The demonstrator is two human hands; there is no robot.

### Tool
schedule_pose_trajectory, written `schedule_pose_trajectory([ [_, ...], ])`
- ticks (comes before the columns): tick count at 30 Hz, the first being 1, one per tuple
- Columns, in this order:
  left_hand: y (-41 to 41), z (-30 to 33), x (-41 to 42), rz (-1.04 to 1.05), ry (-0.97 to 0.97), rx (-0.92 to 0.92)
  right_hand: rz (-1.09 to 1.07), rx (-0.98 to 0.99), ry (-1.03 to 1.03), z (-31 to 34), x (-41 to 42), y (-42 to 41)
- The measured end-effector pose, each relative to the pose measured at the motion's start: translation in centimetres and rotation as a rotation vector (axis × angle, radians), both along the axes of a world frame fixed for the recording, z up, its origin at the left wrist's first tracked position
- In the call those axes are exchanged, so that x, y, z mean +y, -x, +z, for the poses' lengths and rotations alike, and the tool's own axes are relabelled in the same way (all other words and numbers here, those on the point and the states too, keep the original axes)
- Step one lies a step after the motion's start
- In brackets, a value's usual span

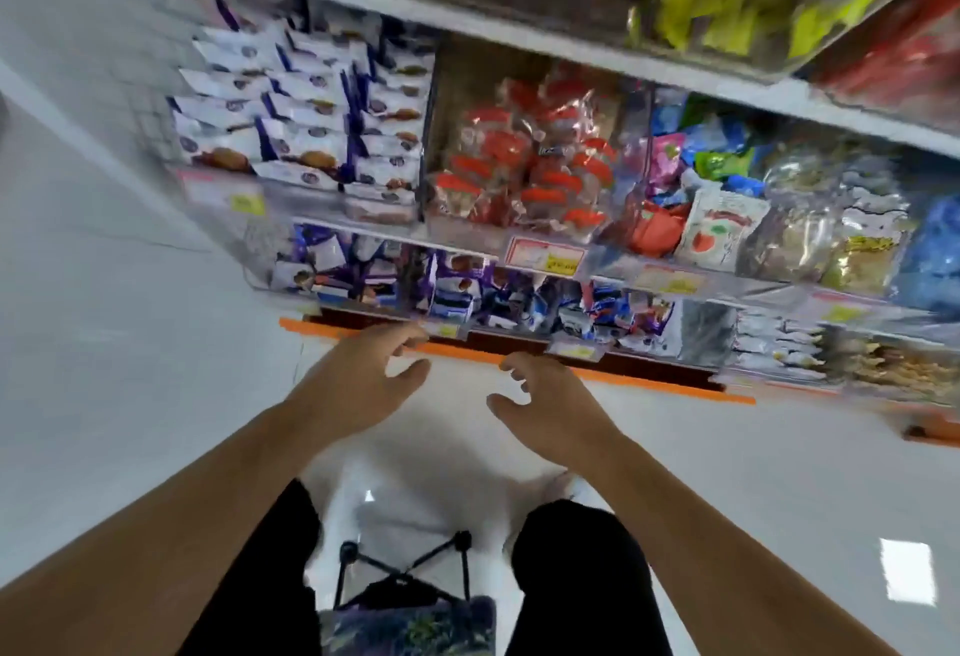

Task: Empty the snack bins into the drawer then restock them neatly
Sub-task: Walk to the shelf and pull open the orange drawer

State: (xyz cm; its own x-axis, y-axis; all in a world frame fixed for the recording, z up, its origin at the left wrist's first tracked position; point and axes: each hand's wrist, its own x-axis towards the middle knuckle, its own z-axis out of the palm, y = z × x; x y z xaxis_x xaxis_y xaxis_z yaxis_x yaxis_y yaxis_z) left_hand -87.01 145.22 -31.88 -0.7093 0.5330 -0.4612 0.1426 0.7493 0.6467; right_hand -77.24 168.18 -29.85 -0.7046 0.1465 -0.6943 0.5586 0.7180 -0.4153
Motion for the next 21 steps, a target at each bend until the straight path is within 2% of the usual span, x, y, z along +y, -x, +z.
schedule_pose_trajectory([
  [4,-2.3,-9.0,-0.1,0.003,0.005,0.008,-0.043,0.102,0.056,-9.4,-0.1,-1.0],
  [9,-3.5,-19.1,-1.1,0.01,-0.062,0.107,-0.05,0.293,0.133,-20.3,-1.8,-1.9],
  [13,-3.9,-25.4,-2.3,-0.025,-0.102,0.216,0.017,0.422,0.068,-26.3,-2.6,-2.7],
  [17,-3.5,-28.6,-1.7,-0.038,-0.036,0.367,0.021,0.55,0.041,-29.7,-3.3,-3.5],
  [21,-4.9,-27.2,0.1,0.036,-0.16,0.426,-0.135,0.598,0.128,-29.8,-4.0,-4.9],
])
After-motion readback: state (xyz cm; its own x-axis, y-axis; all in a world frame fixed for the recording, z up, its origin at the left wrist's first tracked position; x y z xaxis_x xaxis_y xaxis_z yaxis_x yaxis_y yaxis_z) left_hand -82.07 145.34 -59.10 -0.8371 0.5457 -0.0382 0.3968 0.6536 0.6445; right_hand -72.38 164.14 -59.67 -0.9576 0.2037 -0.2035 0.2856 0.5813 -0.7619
